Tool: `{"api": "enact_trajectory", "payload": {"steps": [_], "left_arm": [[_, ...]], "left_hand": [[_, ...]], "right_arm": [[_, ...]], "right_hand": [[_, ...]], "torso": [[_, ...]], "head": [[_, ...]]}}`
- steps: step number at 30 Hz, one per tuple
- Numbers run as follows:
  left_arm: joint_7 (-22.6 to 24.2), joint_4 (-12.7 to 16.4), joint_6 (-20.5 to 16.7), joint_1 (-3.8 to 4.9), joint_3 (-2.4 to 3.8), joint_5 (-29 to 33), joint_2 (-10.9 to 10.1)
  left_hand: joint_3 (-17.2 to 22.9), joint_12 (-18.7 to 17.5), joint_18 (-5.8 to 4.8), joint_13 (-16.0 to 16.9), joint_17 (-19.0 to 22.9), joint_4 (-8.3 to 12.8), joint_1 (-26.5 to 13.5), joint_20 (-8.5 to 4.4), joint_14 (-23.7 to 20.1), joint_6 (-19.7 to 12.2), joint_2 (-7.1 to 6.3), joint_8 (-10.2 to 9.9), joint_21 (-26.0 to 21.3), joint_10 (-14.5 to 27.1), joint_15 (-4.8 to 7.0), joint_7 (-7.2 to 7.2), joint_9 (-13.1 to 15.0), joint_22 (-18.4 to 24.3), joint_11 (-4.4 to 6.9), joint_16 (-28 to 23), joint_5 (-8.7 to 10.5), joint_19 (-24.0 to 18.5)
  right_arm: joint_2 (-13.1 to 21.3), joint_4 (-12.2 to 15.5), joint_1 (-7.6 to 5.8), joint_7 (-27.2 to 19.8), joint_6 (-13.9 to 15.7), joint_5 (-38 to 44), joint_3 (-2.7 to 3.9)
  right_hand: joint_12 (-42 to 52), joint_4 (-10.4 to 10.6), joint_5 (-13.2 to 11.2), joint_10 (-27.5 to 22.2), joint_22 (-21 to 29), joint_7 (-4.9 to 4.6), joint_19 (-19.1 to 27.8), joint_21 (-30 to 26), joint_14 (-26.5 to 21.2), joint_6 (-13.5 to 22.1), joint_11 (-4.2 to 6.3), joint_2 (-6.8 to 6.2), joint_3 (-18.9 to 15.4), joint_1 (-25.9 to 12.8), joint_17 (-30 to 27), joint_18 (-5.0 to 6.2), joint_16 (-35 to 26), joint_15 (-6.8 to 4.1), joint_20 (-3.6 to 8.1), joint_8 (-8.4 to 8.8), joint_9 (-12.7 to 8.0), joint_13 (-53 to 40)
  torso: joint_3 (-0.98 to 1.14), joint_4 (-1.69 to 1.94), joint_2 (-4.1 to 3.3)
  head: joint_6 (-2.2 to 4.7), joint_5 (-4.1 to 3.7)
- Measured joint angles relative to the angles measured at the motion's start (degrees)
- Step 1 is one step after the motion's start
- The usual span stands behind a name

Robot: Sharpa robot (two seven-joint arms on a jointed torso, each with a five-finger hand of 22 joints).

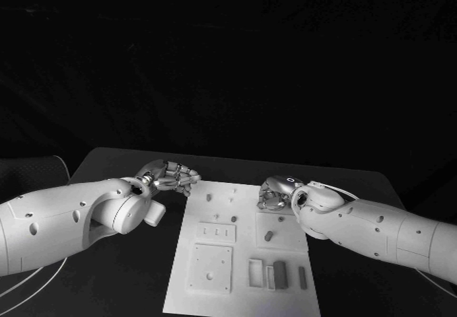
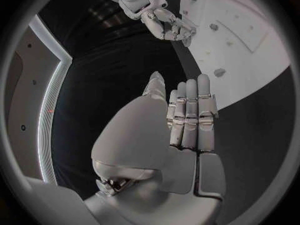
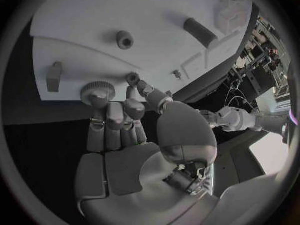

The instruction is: Assemble the parts on the task board

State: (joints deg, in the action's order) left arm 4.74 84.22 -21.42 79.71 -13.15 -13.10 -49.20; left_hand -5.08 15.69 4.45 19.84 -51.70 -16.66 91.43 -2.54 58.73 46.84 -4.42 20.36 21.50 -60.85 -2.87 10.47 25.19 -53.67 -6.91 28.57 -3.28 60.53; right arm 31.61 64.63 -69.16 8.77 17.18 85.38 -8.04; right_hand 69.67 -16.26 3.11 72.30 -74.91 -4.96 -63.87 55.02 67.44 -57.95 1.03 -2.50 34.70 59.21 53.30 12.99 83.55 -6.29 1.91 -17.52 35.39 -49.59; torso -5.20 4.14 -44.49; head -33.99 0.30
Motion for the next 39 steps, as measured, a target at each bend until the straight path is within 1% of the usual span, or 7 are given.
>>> {"api": "enact_trajectory", "payload": {"steps": [4,9,12,18,30,33,39], "left_arm": [[0.0,0.0,0.0,0.00,0.00,0.0,0.0],[0.0,0.0,0.0,0.00,-0.02,-0.1,0.0],[0.0,-0.1,0.0,0.00,-0.02,-0.1,0.0],[-0.1,-0.1,0.0,0.00,-0.02,-0.1,0.0],[-0.1,-0.1,0.0,0.00,0.00,-0.1,0.0],[-0.1,-0.1,0.0,0.00,-0.01,-0.1,0.0],[-0.1,-0.1,0.0,0.00,-0.02,-0.1,0.0]], "left_hand": [[0.0,0.0,0.00,0.0,0.0,0.0,0.0,0.00,0.0,0.0,0.00,0.0,0.0,0.0,0.00,0.00,0.0,0.0,0.00,0.0,0.00,0.0],[0.0,0.0,0.00,0.0,0.0,0.0,0.0,0.00,0.0,-0.1,0.00,0.0,0.0,0.0,0.00,0.14,0.0,0.0,0.00,0.0,0.00,0.0],[0.0,0.0,0.00,0.0,0.0,0.0,0.0,0.01,0.0,-0.2,0.00,0.0,0.0,0.0,0.00,0.21,0.0,0.0,0.00,0.0,0.00,0.0],[0.0,0.0,0.00,0.0,0.0,0.0,0.0,0.01,0.0,-0.2,0.00,0.0,0.0,0.0,0.00,0.21,0.0,0.0,0.00,0.0,0.00,0.0],[0.0,0.0,0.00,0.0,0.0,0.0,0.0,0.11,0.0,-0.3,0.00,0.0,0.0,0.0,0.00,0.15,0.0,-0.1,0.01,0.0,0.00,-0.1],[0.0,0.0,0.00,0.0,0.0,0.0,0.0,0.11,0.0,-0.3,0.00,0.0,0.0,0.0,0.00,0.15,0.0,-0.1,0.01,0.0,0.00,-0.1],[0.0,0.0,0.00,0.0,0.0,0.0,0.0,0.11,0.0,-0.3,0.00,0.0,0.0,0.0,0.00,0.15,0.0,-0.1,0.01,0.0,0.00,-0.1]], "right_arm": [[0.0,0.1,0.15,0.1,0.3,0.0,0.00],[-0.3,-0.1,0.21,0.4,0.5,0.0,-0.05],[-0.5,-0.4,0.21,0.8,0.5,0.1,-0.05],[-0.9,-0.9,0.21,1.8,0.4,0.4,-0.05],[-1.6,-1.5,0.21,2.8,-0.3,1.4,-0.05],[-1.6,-1.5,0.21,2.8,-0.6,1.7,-0.05],[-1.6,-1.3,0.21,2.8,-1.2,2.4,-0.05]], "right_hand": [[0.0,-0.1,0.0,0.0,0.0,0.01,0.0,0.0,0.0,0.0,0.00,-1.39,0.1,-0.6,-0.1,0.00,0.0,0.01,0.00,0.00,0.1,0.0],[-0.3,1.6,0.0,0.0,0.0,-0.66,-0.2,0.0,0.1,1.4,-0.03,-5.72,-0.2,-2.7,-0.2,0.00,0.0,0.09,-0.20,1.10,-0.2,0.1],[-0.5,2.5,0.0,-0.6,0.0,-1.10,-0.2,0.0,0.1,3.0,-0.64,-7.44,-1.0,-4.3,-0.2,0.02,0.0,0.10,-0.20,2.05,-0.5,0.1],[-0.5,3.6,0.0,-1.0,0.0,-1.55,-0.2,-0.1,-0.2,3.7,-1.04,-9.04,-1.1,-4.6,-0.3,0.03,0.0,0.38,-0.21,2.28,-0.6,0.0],[-0.5,4.3,0.0,-1.0,0.0,-1.70,-0.2,-0.2,-0.2,4.0,-1.04,-9.32,-0.9,-4.3,-0.3,0.04,0.0,0.39,-0.21,2.27,-0.4,-0.2],[-0.5,3.9,0.0,-1.0,0.0,-1.29,-0.2,-0.2,-0.2,3.6,-1.04,-8.12,-0.6,-3.2,-0.3,0.04,0.0,0.39,-0.21,2.20,-0.2,-0.3],[-0.5,0.8,0.0,-1.0,0.0,-0.30,-0.2,-0.2,-0.3,0.8,-0.47,-5.46,-1.8,-0.8,-0.2,0.03,0.0,0.28,-0.21,0.74,0.5,-0.3]], "torso": [[0.02,-0.01,0.00],[0.01,-0.01,0.00],[0.01,-0.01,0.00],[-0.02,0.03,0.00],[-0.03,0.05,0.00],[-0.03,0.05,0.00],[-0.03,0.05,0.00]], "head": [[0.04,-0.06],[0.13,-0.13],[0.15,-0.13],[0.20,-0.15],[0.14,-0.23],[0.13,-0.23],[0.13,-0.26]]}}
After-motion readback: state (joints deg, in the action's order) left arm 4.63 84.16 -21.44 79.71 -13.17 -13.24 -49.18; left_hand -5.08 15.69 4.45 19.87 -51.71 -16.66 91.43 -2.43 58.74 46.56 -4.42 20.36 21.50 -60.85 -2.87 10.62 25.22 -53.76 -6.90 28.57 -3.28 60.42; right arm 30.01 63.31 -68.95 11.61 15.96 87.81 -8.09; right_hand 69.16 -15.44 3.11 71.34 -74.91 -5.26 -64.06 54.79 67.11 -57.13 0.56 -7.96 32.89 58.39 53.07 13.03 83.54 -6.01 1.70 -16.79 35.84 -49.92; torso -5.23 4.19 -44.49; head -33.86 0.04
